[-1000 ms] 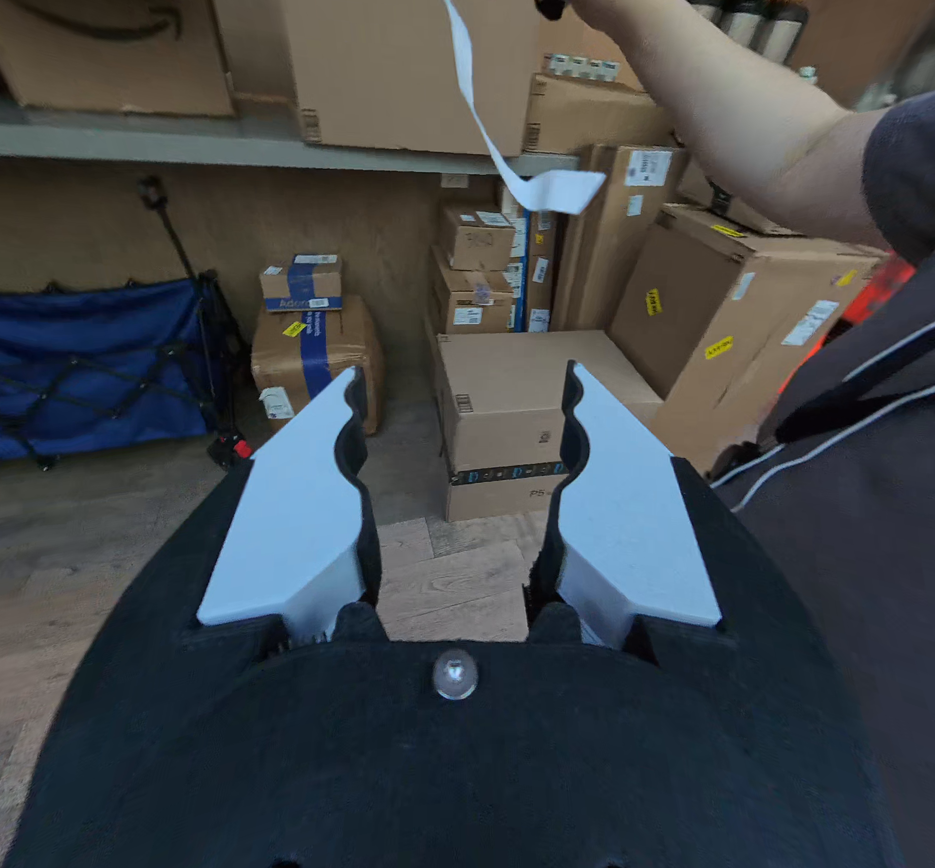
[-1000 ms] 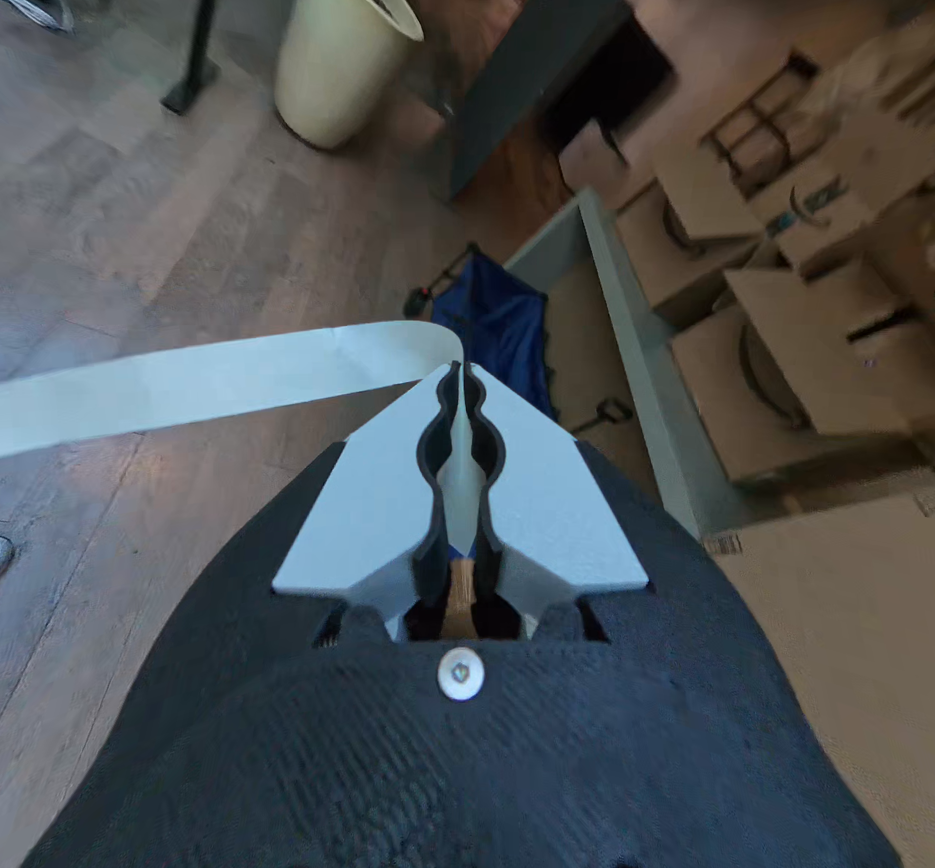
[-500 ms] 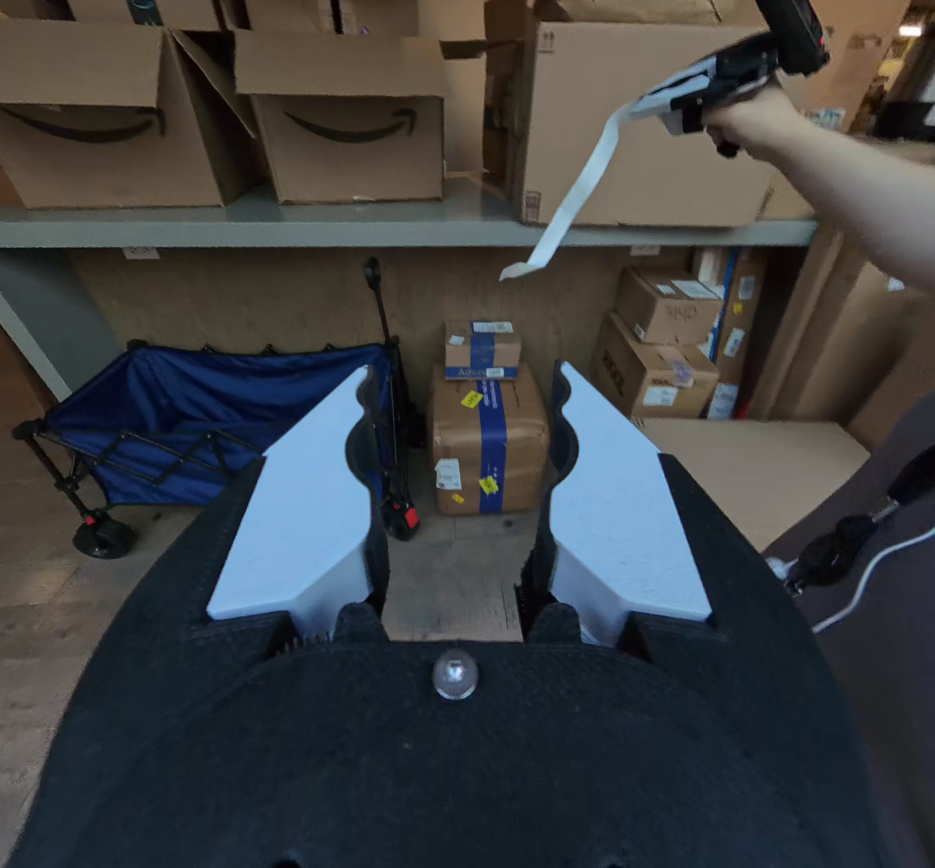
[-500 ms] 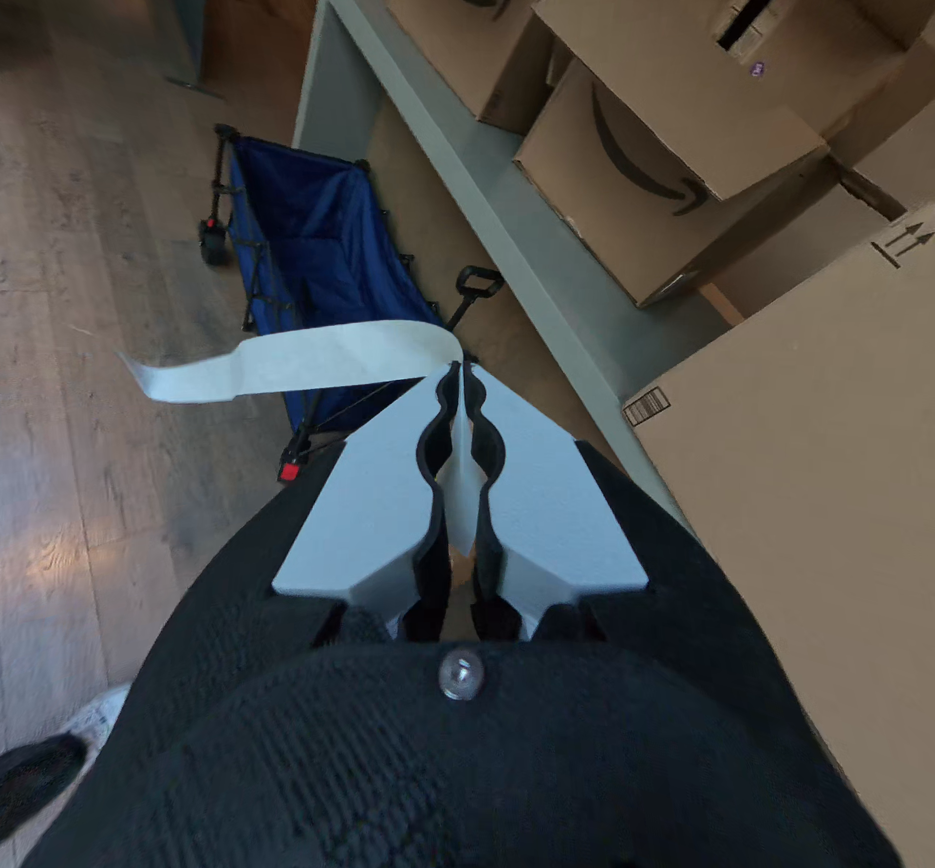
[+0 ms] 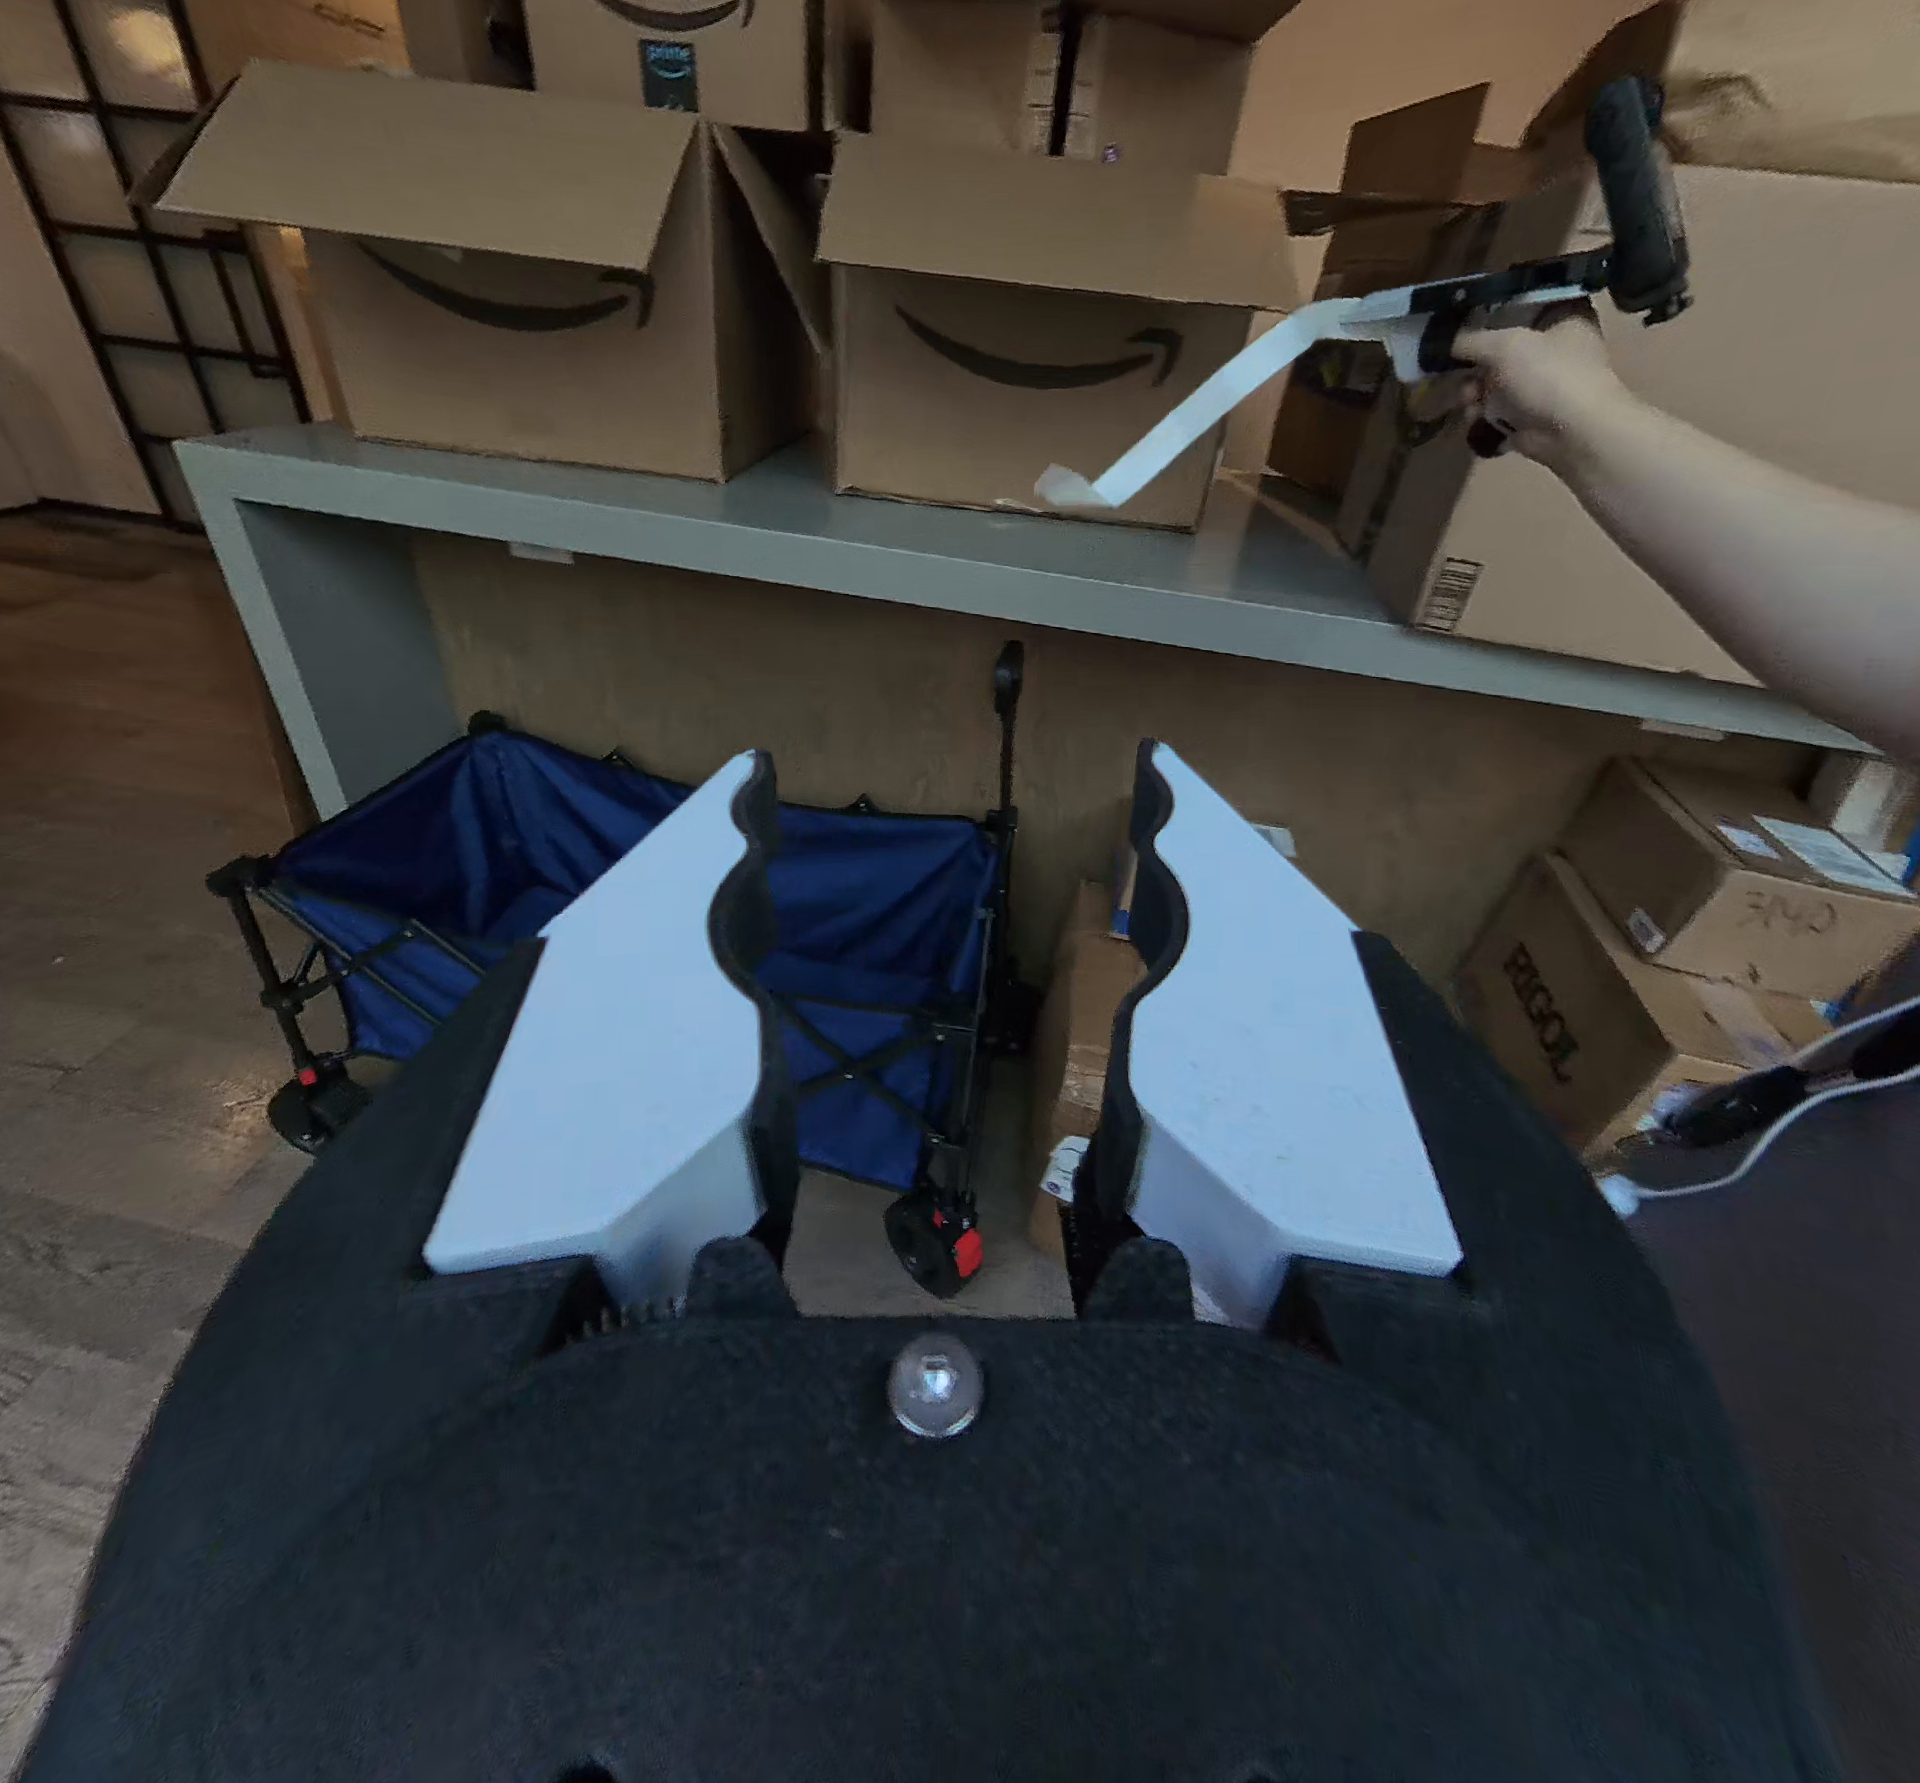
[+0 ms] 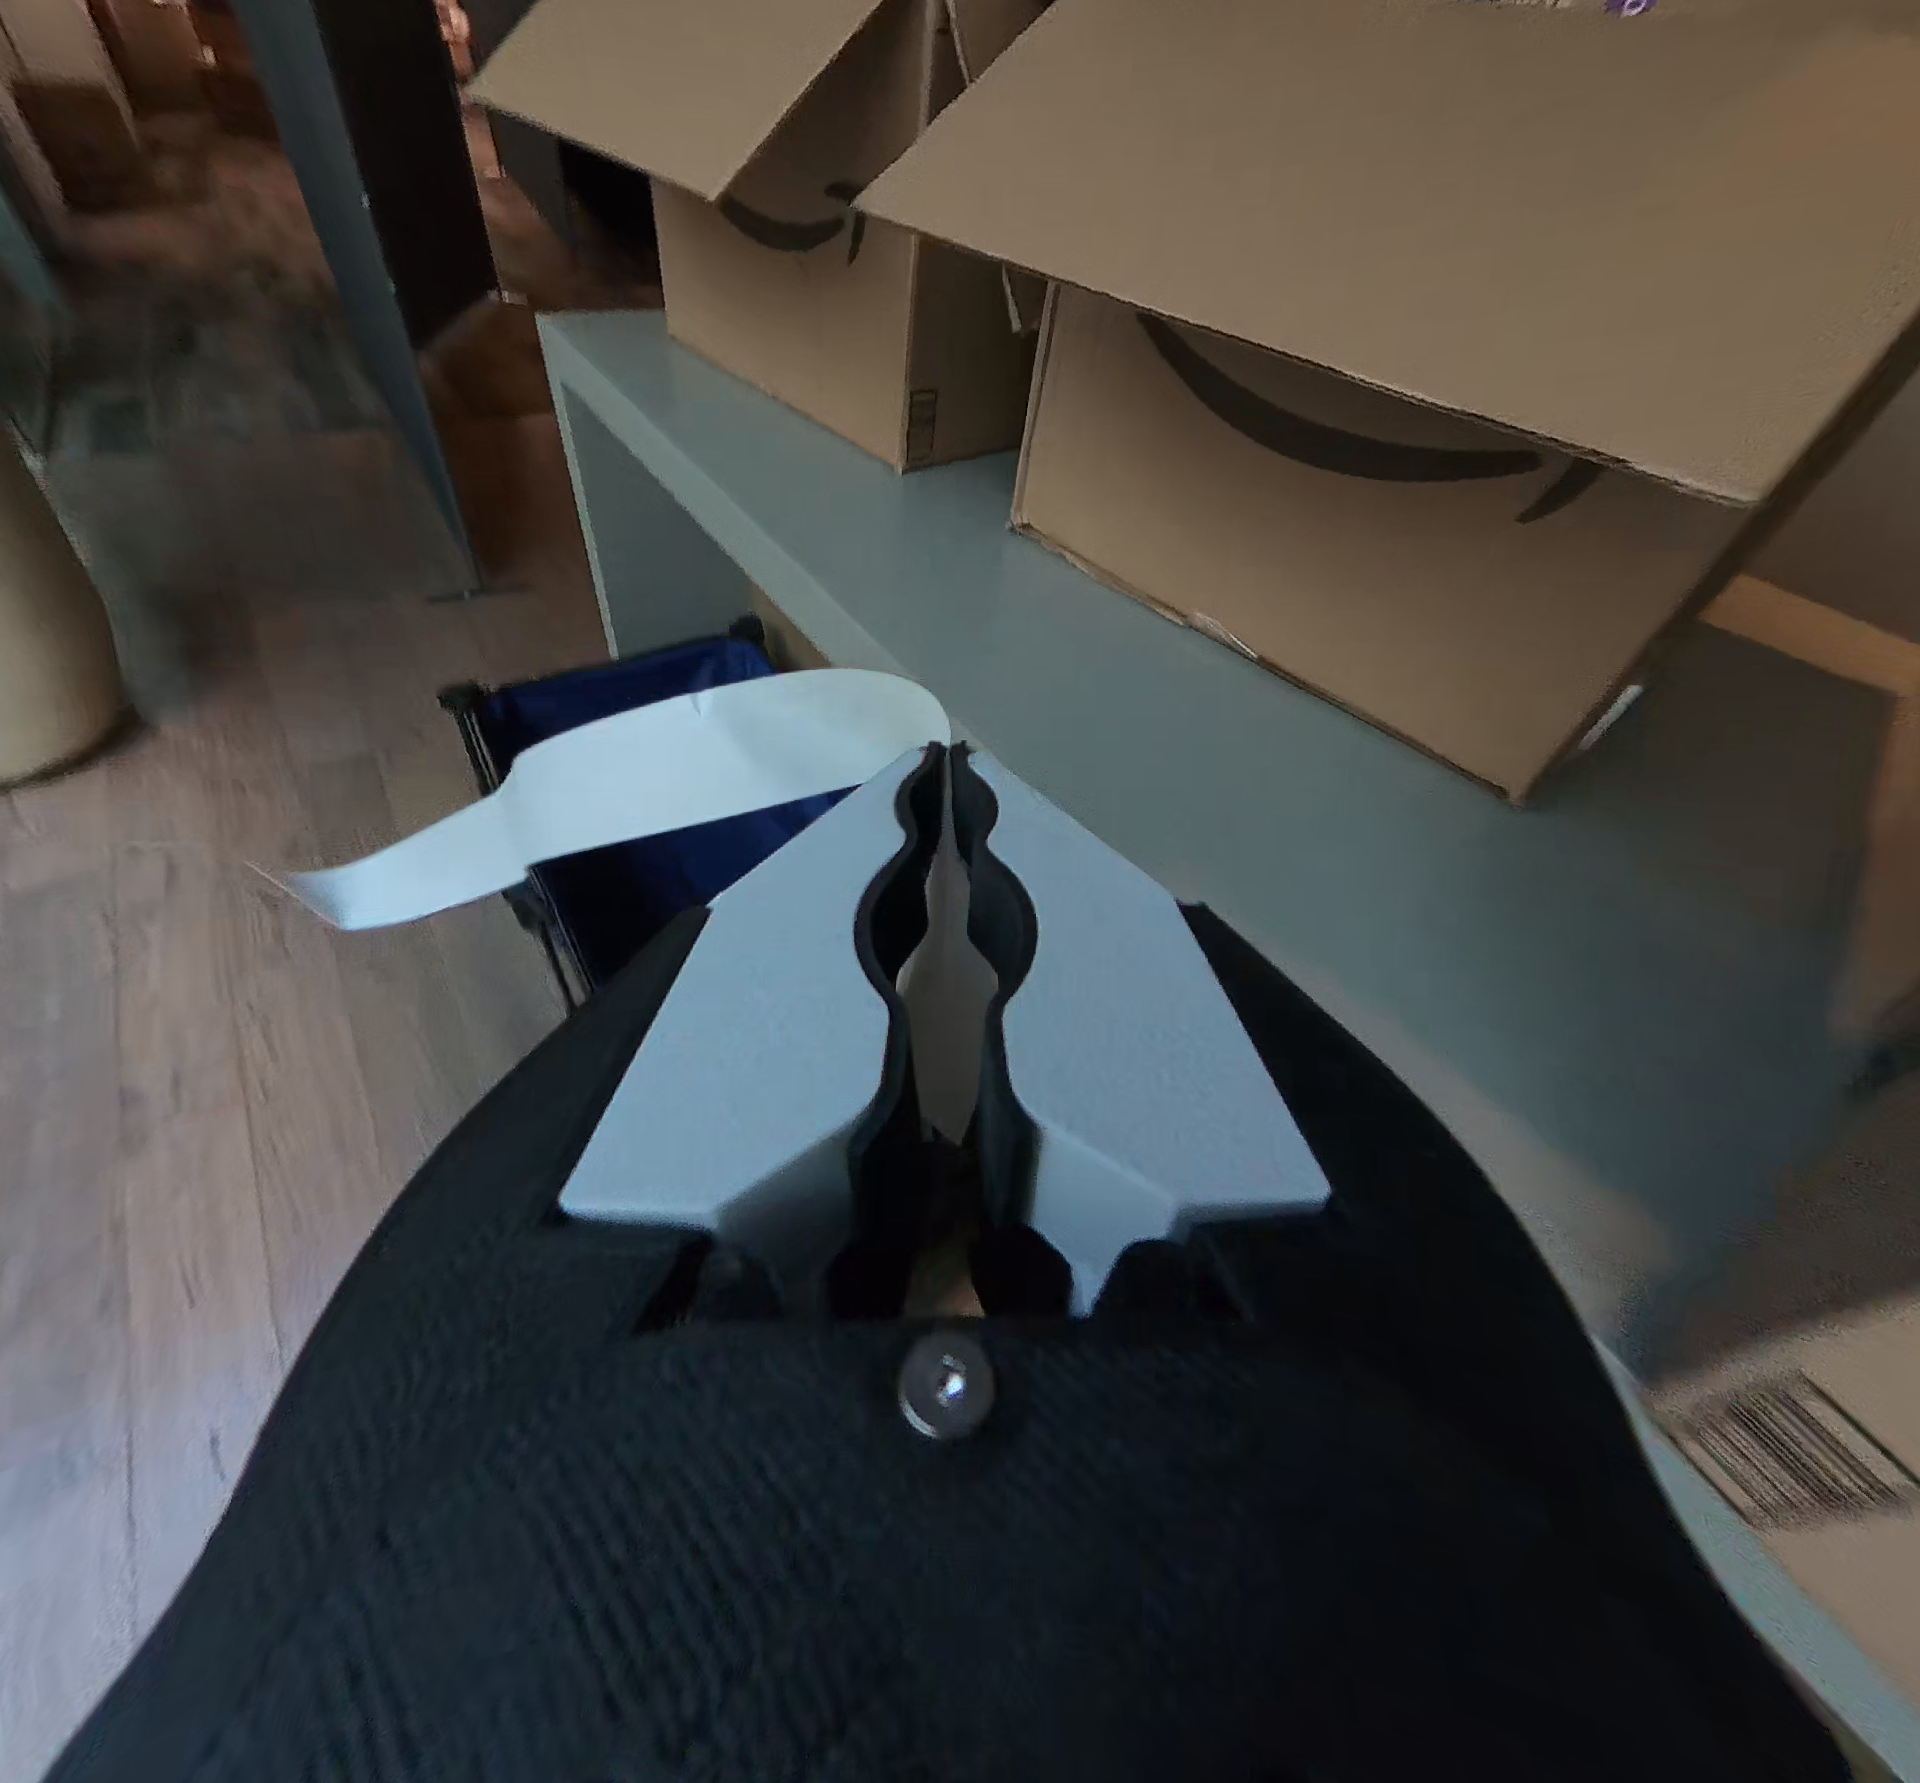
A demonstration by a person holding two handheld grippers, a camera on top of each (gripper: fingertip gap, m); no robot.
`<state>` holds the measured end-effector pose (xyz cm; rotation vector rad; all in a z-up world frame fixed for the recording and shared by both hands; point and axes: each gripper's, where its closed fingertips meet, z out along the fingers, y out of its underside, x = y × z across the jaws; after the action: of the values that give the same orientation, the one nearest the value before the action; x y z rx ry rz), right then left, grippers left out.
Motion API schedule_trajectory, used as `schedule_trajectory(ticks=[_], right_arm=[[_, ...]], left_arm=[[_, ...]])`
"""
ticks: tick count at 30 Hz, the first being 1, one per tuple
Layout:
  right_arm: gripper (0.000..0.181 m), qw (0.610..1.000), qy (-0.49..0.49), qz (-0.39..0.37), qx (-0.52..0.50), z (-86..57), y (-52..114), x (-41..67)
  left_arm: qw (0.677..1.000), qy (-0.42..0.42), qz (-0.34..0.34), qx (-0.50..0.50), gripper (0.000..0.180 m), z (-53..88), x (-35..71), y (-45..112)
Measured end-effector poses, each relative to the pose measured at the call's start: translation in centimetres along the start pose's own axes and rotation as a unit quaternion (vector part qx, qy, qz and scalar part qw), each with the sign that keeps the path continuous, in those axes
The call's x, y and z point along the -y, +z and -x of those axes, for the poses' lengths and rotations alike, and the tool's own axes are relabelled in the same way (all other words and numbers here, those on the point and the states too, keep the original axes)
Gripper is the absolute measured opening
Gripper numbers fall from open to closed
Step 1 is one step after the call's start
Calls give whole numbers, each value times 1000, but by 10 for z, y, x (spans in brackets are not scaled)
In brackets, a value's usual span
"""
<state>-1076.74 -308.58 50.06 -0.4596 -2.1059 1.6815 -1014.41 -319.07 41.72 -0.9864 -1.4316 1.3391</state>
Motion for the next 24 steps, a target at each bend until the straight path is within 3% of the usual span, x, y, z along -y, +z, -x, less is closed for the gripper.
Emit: schedule_trajectory(ticks=[7, 18, 24], right_arm=[[0, 992, 104, -46, -53, -22, 161, 6], [0, 948, 272, 28, -165, -84, 407, -72], [0, 913, 336, 116, -200, -114, 496, -144]], left_arm=[[999, 6, 29, 28, 68, 110, -10, 68], [995, -9, 78, 63, 65, 237, -8, 180], [996, -25, 54, 71, 63, 277, 7, 268]])
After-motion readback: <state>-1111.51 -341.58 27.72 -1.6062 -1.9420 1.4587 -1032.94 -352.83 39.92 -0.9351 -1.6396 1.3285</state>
